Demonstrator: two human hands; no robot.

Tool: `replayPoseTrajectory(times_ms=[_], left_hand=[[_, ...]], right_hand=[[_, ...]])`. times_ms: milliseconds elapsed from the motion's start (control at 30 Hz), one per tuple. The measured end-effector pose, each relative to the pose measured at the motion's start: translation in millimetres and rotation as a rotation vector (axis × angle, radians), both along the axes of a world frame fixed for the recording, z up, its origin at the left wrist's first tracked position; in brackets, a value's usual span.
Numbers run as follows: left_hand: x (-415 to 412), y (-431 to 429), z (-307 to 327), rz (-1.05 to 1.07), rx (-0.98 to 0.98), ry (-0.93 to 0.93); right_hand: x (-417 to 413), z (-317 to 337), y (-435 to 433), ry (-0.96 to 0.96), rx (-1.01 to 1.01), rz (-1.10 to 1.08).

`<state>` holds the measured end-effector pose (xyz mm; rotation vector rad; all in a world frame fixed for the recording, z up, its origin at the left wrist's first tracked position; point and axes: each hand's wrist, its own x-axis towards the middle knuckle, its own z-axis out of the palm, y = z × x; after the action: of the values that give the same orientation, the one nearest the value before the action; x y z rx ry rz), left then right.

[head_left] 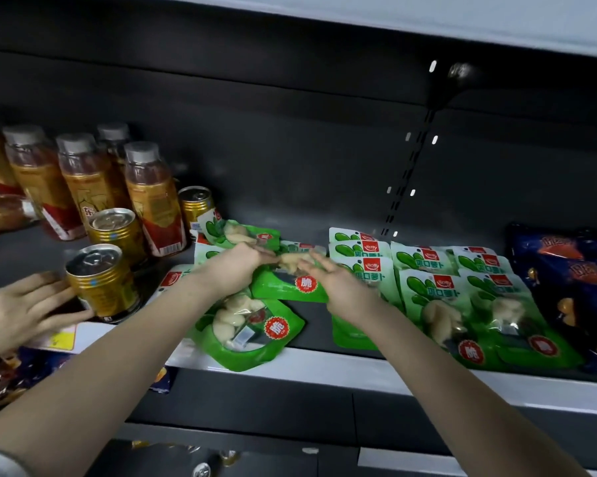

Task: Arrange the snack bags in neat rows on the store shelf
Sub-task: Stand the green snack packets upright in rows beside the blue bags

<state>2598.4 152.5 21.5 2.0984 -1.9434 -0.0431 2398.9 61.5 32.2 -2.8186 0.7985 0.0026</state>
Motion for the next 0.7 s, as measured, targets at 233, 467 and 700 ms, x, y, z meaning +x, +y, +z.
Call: replayPoseTrajectory(times_ms=[233,467,700], left_hand=[[1.6,5.0,6.5,-0.021,-0.098,-0.027],[3.1,-5.7,9.4,-0.18,-0.472,-0.044],[17.7,-17.9,-1.5,0.017,0.088,-0.093]], right_hand=[[-8.3,7.4,1.4,-0.109,0.047,-0.022],[-14.0,10.3,-0.9,-0.463,-0.065,-0.121],[11.7,-0.4,-3.1,0.027,-0.077,-0.126]])
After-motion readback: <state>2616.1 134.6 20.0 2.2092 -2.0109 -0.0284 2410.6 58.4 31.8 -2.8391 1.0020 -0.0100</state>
